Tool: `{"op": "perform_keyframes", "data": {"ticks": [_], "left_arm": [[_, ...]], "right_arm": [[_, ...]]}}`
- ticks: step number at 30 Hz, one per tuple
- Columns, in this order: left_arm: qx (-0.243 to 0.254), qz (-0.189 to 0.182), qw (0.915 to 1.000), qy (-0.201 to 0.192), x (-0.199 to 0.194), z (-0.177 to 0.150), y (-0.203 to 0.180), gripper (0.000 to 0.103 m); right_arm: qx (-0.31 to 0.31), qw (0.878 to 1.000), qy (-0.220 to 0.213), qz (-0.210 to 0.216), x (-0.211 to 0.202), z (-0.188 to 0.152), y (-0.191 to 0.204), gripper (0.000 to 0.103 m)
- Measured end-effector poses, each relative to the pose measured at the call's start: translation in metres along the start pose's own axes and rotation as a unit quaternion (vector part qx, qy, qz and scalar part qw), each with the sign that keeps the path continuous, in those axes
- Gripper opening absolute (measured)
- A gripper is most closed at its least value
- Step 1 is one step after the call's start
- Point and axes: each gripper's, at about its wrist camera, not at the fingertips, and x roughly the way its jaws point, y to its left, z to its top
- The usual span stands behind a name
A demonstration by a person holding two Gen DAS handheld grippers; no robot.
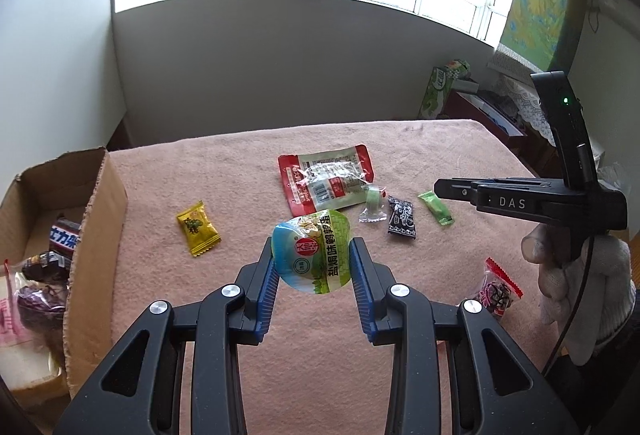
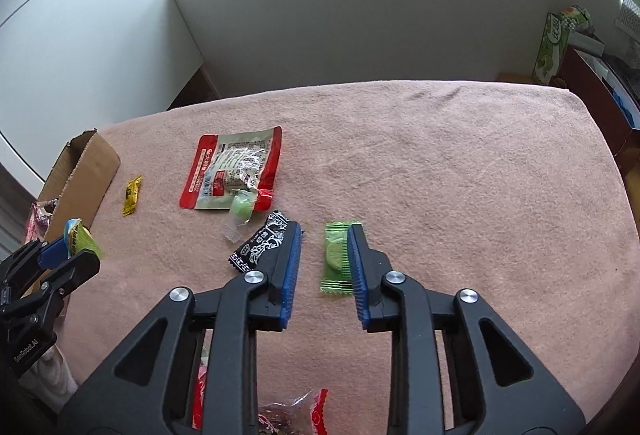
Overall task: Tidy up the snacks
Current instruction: 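Grasp the jelly cup with the left gripper while the right gripper grasps the green candy, then carry the jelly cup and green candy over the box with both grippers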
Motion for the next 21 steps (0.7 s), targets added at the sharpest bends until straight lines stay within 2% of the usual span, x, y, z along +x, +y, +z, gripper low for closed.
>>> {"op": "perform_keyframes", "data": {"ticks": [1, 10, 12, 14, 15, 16, 21], "left_arm": [[-0.001, -0.001, 1.0, 0.001, 0.0, 0.0, -0.001, 0.033], [-0.001, -0.005, 1.0, 0.003, 0.003, -0.001, -0.003, 0.033], [-0.002, -0.005, 1.0, 0.003, 0.003, -0.001, -0.002, 0.033], [-0.001, -0.005, 1.0, 0.002, 0.002, 0.0, -0.001, 0.033], [-0.002, -0.005, 1.0, 0.002, 0.001, 0.0, -0.001, 0.033], [-0.002, -0.004, 1.0, 0.001, 0.001, 0.0, -0.001, 0.033], [-0.003, -0.002, 1.0, -0.005, -0.005, 0.001, 0.001, 0.033]], "right_arm": [[-0.001, 1.0, 0.007, 0.001, 0.003, 0.0, -0.002, 0.051], [-0.007, 0.999, 0.025, -0.024, 0.02, -0.004, -0.011, 0.051], [-0.019, 0.999, 0.029, -0.032, 0.025, -0.006, -0.008, 0.049], [-0.046, 0.997, 0.026, -0.062, 0.028, -0.008, 0.0, 0.039], [-0.059, 0.995, 0.024, -0.077, 0.028, -0.01, 0.004, 0.027], [-0.066, 0.994, 0.023, -0.085, 0.028, -0.012, 0.007, 0.023], [-0.067, 0.994, 0.01, -0.086, 0.021, -0.011, 0.012, 0.022]]}}
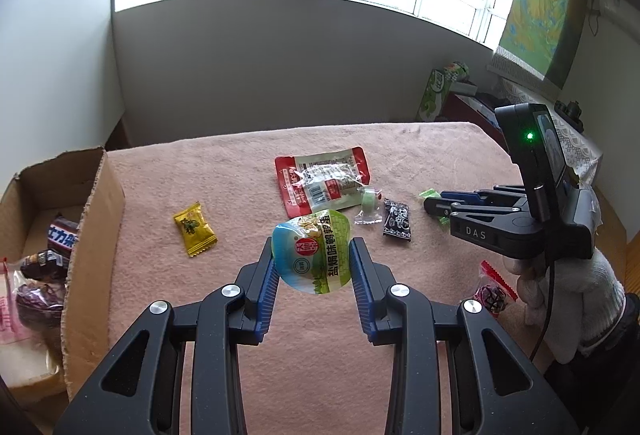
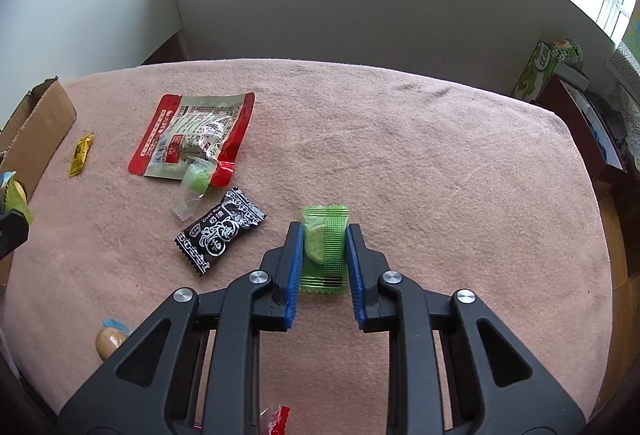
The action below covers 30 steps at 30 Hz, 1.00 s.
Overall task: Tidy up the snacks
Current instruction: 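Carry the jelly cup and green candy over the box with both grippers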
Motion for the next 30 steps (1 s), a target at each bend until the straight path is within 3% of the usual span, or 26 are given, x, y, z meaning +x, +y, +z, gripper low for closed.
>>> {"op": "perform_keyframes", "data": {"ticks": [7, 15, 30], "left_arm": [[-0.009, 0.006, 0.9997, -0.022, -0.02, 0.001, 0.007, 0.033], [-0.024, 0.023, 0.997, -0.07, -0.059, 0.002, 0.028, 0.033], [-0.106, 0.109, 0.9836, -0.097, -0.1, -0.014, 0.135, 0.033]], "right_arm": [[0.0, 0.998, -0.05, 0.027, -0.036, 0.015, 0.018, 0.022], [-0.005, 0.99, -0.088, 0.107, -0.062, 0.036, 0.062, 0.022], [-0.063, 0.969, -0.105, 0.214, -0.074, 0.068, 0.199, 0.022]]}}
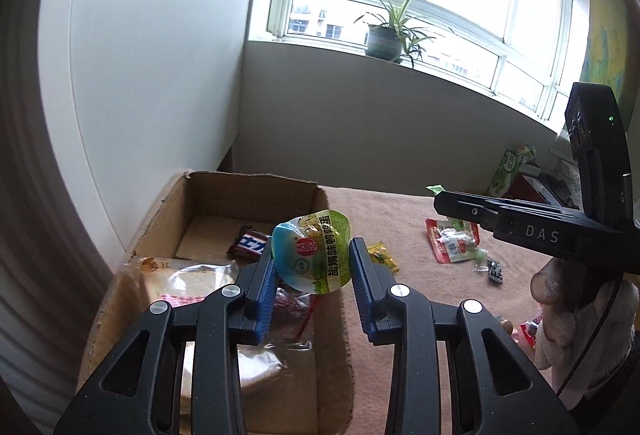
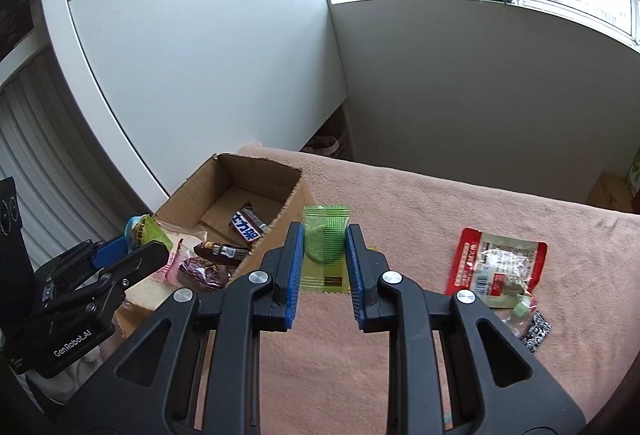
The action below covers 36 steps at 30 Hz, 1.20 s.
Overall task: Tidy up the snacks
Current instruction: 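Carry the jelly cup and green candy over the box with both grippers, then open both grippers to drop the jelly cup and green candy into the box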
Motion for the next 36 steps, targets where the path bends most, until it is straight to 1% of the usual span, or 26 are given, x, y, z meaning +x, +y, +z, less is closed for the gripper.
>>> {"op": "perform_keyframes", "data": {"ticks": [5, 9, 13, 15, 18, 19, 21, 22, 23, 27, 28, 29, 31, 33, 36], "left_arm": [[-0.016, 0.025, 0.9995, 0.007, 0.006, 0.004, 0.026, 0.033], [-0.026, 0.041, 0.9987, 0.015, 0.014, 0.008, 0.038, 0.033], [-0.033, 0.052, 0.9979, 0.02, 0.019, 0.011, 0.05, 0.033], [-0.037, 0.06, 0.9973, 0.02, 0.021, 0.011, 0.054, 0.035], [-0.042, 0.059, 0.9971, 0.023, 0.022, 0.01, 0.058, 0.038], [-0.042, 0.059, 0.997, 0.026, 0.022, 0.01, 0.058, 0.04], [-0.044, 0.061, 0.9969, 0.025, 0.022, 0.01, 0.058, 0.041], [-0.046, 0.061, 0.9968, 0.024, 0.022, 0.01, 0.059, 0.047], [-0.049, 0.059, 0.9968, 0.024, 0.021, 0.01, 0.059, 0.05], [-0.057, 0.053, 0.9968, 0.019, 0.017, 0.012, 0.061, 0.051], [-0.057, 0.051, 0.9969, 0.019, 0.017, 0.012, 0.061, 0.051], [-0.057, 0.049, 0.997, 0.019, 0.016, 0.012, 0.061, 0.051], [-0.058, 0.047, 0.9971, 0.017, 0.015, 0.012, 0.06, 0.051], [-0.059, 0.041, 0.9973, 0.016, 0.012, 0.012, 0.058, 0.052], [-0.05, 0.032, 0.9982, 0.009, 0.007, 0.013, 0.049, 0.052]], "right_arm": [[-0.02, 0.999, 0.015, 0.025, 0.028, 0.002, 0.038, 0.022], [-0.036, 0.998, 0.027, 0.033, 0.048, 0.002, 0.06, 0.022], [-0.047, 0.998, 0.036, 0.034, 0.06, 0.0, 0.069, 0.022], [-0.048, 0.997, 0.039, 0.035, 0.064, -0.001, 0.068, 0.022], [-0.055, 0.997, 0.036, 0.032, 0.066, -0.001, 0.069, 0.025], [-0.056, 0.997, 0.036, 0.033, 0.066, -0.001, 0.069, 0.026], [-0.057, 0.997, 0.034, 0.036, 0.062, -0.001, 0.067, 0.037], [-0.058, 0.997, 0.032, 0.036, 0.061, -0.001, 0.068, 0.052], [-0.058, 0.997, 0.028, 0.036, 0.059, -0.001, 0.068, 0.06], [-0.06, 0.998, 0.015, 0.035, 0.048, 0.001, 0.066, 0.061], [-0.059, 0.998, 0.014, 0.034, 0.045, 0.001, 0.064, 0.065], [-0.056, 0.998, 0.013, 0.034, 0.042, 0.0, 0.062, 0.072], [-0.051, 0.998, 0.009, 0.033, 0.038, -0.002, 0.055, 0.079], [-0.051, 0.998, 0.005, 0.028, 0.031, -0.006, 0.049, 0.081], [-0.06, 0.998, 0.003, 0.008, 0.017, -0.015, 0.038, 0.082]]}}
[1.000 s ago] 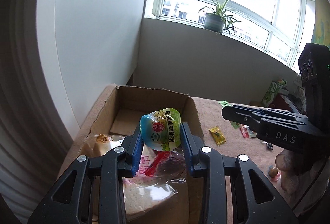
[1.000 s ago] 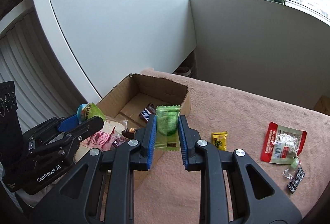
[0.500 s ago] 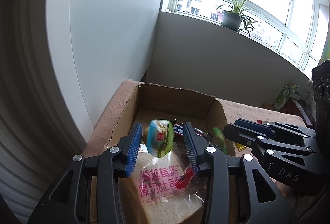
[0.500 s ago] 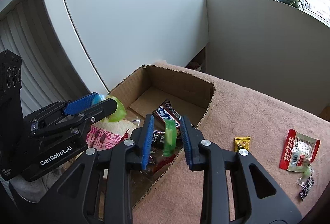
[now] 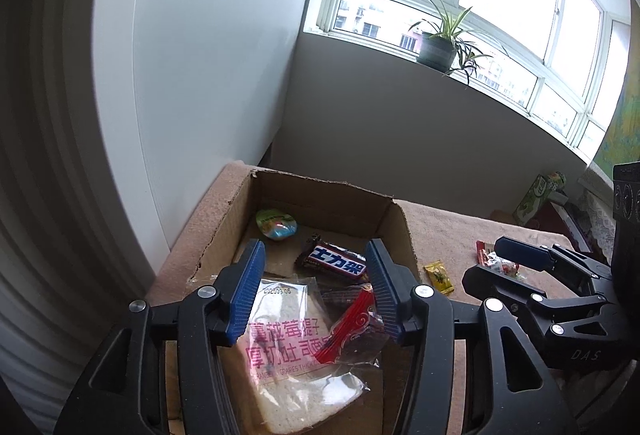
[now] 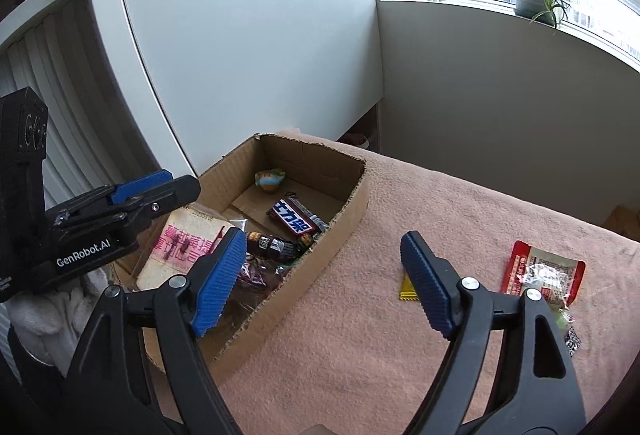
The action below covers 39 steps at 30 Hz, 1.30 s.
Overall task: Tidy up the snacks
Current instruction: 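Open both grippers to drop the jelly cup and green candy into the box, then move the left gripper to the egg-shaped candy while the right gripper approaches the red-edged snack bag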
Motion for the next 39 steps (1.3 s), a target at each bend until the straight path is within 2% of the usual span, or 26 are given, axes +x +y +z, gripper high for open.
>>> {"op": "perform_keyframes", "data": {"ticks": [3, 6, 9, 12, 14, 18, 21, 26, 32, 35, 39], "left_arm": [[0.008, -0.015, 0.9999, -0.002, -0.002, 0.0, -0.013, 0.052], [0.017, -0.032, 0.9993, 0.0, -0.003, -0.001, -0.03, 0.052], [0.033, -0.044, 0.9985, 0.002, -0.002, -0.003, -0.051, 0.052], [0.049, -0.057, 0.9971, 0.008, 0.003, -0.007, -0.072, 0.052], [0.062, -0.064, 0.9958, 0.016, 0.007, -0.011, -0.087, 0.052], [0.093, -0.08, 0.9918, 0.035, 0.017, -0.023, -0.118, 0.052], [0.115, -0.107, 0.9859, 0.058, 0.025, -0.036, -0.142, 0.052], [0.167, -0.133, 0.9725, 0.093, 0.035, -0.063, -0.182, 0.052], [0.221, -0.173, 0.9509, 0.131, 0.034, -0.095, -0.213, 0.052], [0.228, -0.182, 0.9452, 0.147, 0.036, -0.105, -0.216, 0.052], [0.238, -0.189, 0.9392, 0.16, 0.037, -0.114, -0.22, 0.052]], "right_arm": [[0.021, 0.999, -0.019, -0.015, -0.017, -0.013, -0.019, 0.082], [0.069, 0.997, -0.038, -0.011, -0.034, -0.025, -0.046, 0.082], [0.093, 0.995, -0.033, -0.023, -0.047, -0.03, -0.072, 0.082], [0.101, 0.993, -0.024, -0.057, -0.061, -0.035, -0.1, 0.083], [0.105, 0.991, -0.016, -0.077, -0.07, -0.041, -0.118, 0.094], [0.123, 0.987, -0.019, -0.106, -0.096, -0.061, -0.154, 0.096], [0.126, 0.984, -0.02, -0.12, -0.115, -0.078, -0.172, 0.096], [0.126, 0.984, -0.005, -0.128, -0.137, -0.111, -0.19, 0.096], [0.114, 0.988, 0.013, -0.104, -0.148, -0.142, -0.192, 0.094], [0.114, 0.99, 0.028, -0.074, -0.148, -0.162, -0.189, 0.089], [0.096, 0.992, 0.045, -0.062, -0.145, -0.181, -0.177, 0.089]]}}
